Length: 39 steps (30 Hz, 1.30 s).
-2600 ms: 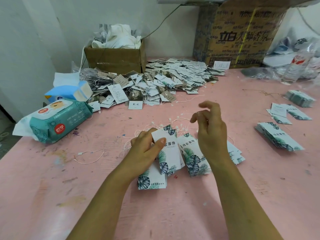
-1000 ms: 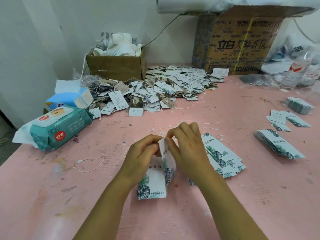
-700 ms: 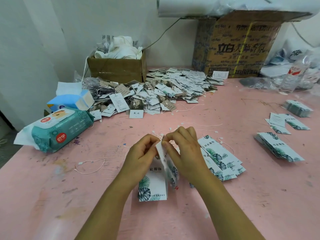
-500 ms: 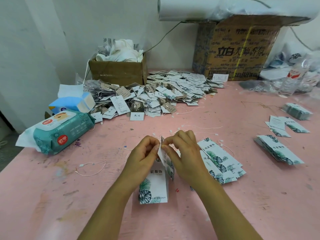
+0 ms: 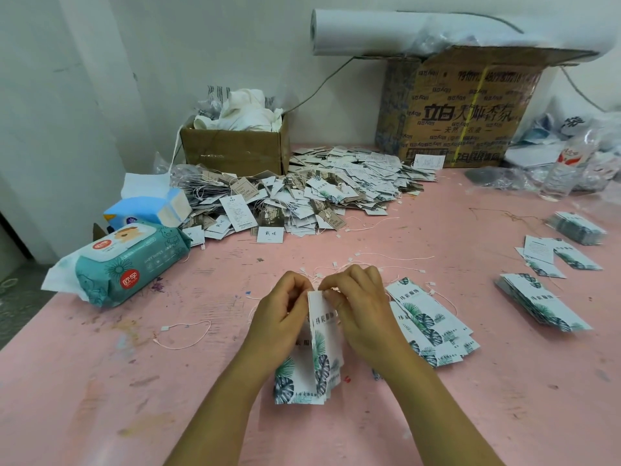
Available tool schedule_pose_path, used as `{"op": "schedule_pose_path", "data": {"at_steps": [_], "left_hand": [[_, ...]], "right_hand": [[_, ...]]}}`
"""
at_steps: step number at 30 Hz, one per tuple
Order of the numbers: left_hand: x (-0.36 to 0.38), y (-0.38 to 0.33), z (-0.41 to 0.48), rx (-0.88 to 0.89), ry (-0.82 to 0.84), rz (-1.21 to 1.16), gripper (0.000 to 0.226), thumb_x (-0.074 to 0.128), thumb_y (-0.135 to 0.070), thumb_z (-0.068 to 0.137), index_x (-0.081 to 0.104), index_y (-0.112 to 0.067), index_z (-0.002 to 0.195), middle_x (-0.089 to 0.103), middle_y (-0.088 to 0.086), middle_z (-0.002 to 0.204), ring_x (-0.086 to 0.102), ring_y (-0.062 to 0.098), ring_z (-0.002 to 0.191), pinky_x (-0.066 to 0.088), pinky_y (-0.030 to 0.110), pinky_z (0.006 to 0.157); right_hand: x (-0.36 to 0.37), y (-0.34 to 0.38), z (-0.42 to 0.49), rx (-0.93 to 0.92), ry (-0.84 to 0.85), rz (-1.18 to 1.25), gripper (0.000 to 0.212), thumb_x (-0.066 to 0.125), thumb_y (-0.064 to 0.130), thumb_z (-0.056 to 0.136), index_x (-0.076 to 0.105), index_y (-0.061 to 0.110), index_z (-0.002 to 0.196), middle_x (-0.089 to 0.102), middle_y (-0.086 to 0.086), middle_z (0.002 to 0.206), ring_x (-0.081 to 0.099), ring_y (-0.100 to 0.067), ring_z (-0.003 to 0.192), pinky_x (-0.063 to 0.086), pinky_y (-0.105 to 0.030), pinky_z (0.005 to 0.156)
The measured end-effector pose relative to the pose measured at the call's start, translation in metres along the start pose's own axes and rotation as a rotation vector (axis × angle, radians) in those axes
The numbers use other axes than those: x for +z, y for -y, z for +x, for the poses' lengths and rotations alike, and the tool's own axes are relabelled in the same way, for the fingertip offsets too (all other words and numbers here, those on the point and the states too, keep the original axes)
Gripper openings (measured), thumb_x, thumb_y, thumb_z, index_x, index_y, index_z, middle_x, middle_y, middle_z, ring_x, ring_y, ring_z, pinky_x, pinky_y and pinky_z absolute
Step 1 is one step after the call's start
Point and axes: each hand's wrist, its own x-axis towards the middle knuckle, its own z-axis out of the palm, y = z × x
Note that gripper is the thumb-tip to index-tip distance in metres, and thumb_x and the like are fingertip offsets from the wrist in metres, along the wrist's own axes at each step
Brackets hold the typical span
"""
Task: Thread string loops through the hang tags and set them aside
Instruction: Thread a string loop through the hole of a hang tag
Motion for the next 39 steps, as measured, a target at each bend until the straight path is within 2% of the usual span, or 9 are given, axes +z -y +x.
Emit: {"op": "schedule_pose_path", "data": {"at_steps": [6, 12, 14, 20, 23, 27, 34, 37, 39], "left_hand": [[0.000, -0.004, 0.003, -0.090, -0.086, -0.261, 0.013, 0.049, -0.004, 0.092, 0.057, -0.008, 0.082, 0.065, -0.001, 0.075, 0.058, 0.010, 0.069, 0.047, 0.020, 0.064], [-0.004, -0.010, 0.006, -0.156, -0.116, -0.616, 0.023, 0.039, 0.003, 0.092, 0.047, -0.007, 0.074, 0.071, 0.005, 0.080, 0.062, 0.011, 0.069, 0.050, 0.021, 0.062], [-0.005, -0.010, 0.007, -0.195, -0.138, -0.646, 0.025, 0.037, 0.004, 0.092, 0.045, -0.010, 0.073, 0.068, 0.005, 0.072, 0.056, 0.012, 0.065, 0.045, 0.022, 0.061], [-0.002, -0.008, 0.008, -0.235, -0.191, -0.528, 0.026, 0.034, 0.003, 0.093, 0.043, -0.011, 0.073, 0.046, -0.003, 0.053, 0.036, 0.010, 0.053, 0.034, 0.021, 0.053], [-0.002, -0.008, 0.008, -0.215, -0.213, -0.504, 0.025, 0.034, 0.001, 0.094, 0.043, -0.011, 0.074, 0.041, -0.007, 0.052, 0.034, 0.007, 0.053, 0.033, 0.016, 0.050], [-0.003, -0.006, 0.008, -0.192, -0.266, -0.504, 0.023, 0.038, -0.002, 0.096, 0.047, -0.009, 0.077, 0.041, -0.005, 0.058, 0.035, 0.007, 0.056, 0.034, 0.013, 0.051], [-0.006, -0.003, 0.009, -0.104, -0.313, -0.361, 0.018, 0.047, -0.008, 0.094, 0.053, -0.006, 0.077, 0.051, 0.001, 0.069, 0.047, 0.001, 0.057, 0.042, 0.011, 0.058], [-0.005, -0.003, 0.007, -0.071, -0.299, -0.323, 0.017, 0.050, -0.009, 0.092, 0.054, -0.007, 0.076, 0.051, 0.001, 0.068, 0.047, -0.002, 0.057, 0.042, 0.010, 0.060], [-0.003, -0.003, 0.006, -0.049, -0.280, -0.278, 0.016, 0.053, -0.014, 0.090, 0.055, -0.010, 0.075, 0.053, -0.003, 0.065, 0.048, -0.003, 0.058, 0.042, 0.010, 0.060]], "right_hand": [[-0.004, -0.002, 0.000, 0.007, 0.027, 0.010, 0.024, 0.044, 0.020, 0.089, 0.064, 0.008, 0.095, 0.056, 0.002, 0.089, 0.039, -0.016, 0.085, 0.024, -0.012, 0.072], [-0.009, -0.005, -0.001, 0.054, 0.069, 0.067, 0.020, 0.048, 0.012, 0.094, 0.060, 0.011, 0.110, 0.049, 0.011, 0.093, 0.046, -0.010, 0.083, 0.035, -0.023, 0.073], [-0.011, -0.007, 0.000, 0.085, 0.044, 0.074, 0.015, 0.052, 0.010, 0.093, 0.063, 0.008, 0.103, 0.049, 0.009, 0.091, 0.047, -0.009, 0.079, 0.037, -0.022, 0.070], [-0.013, -0.018, 0.004, 0.235, 0.030, 0.045, 0.013, 0.056, 0.015, 0.091, 0.062, 0.004, 0.086, 0.051, 0.002, 0.081, 0.046, -0.014, 0.073, 0.030, -0.020, 0.062], [-0.016, -0.024, 0.003, 0.341, 0.011, 0.025, 0.018, 0.053, 0.025, 0.093, 0.049, 0.014, 0.080, 0.048, 0.009, 0.067, 0.042, -0.010, 0.061, 0.029, -0.020, 0.051], [-0.020, -0.030, 0.002, 0.413, -0.035, 0.026, 0.017, 0.051, 0.027, 0.094, 0.047, 0.016, 0.082, 0.055, 0.001, 0.066, 0.049, -0.022, 0.064, 0.033, -0.031, 0.055], [-0.023, -0.029, 0.002, 0.366, -0.185, 0.197, 0.012, 0.061, 0.018, 0.088, 0.065, 0.011, 0.079, 0.048, 0.010, 0.053, 0.040, -0.010, 0.051, 0.032, -0.022, 0.050], [-0.021, -0.024, 0.003, 0.319, -0.203, 0.292, 0.018, 0.051, 0.003, 0.092, 0.068, 0.007, 0.093, 0.051, 0.010, 0.063, 0.045, -0.004, 0.053, 0.034, -0.009, 0.052], [-0.017, -0.018, 0.002, 0.283, -0.178, 0.402, 0.030, 0.041, -0.006, 0.094, 0.064, 0.009, 0.104, 0.053, 0.005, 0.070, 0.049, -0.003, 0.056, 0.039, -0.009, 0.056]]}}
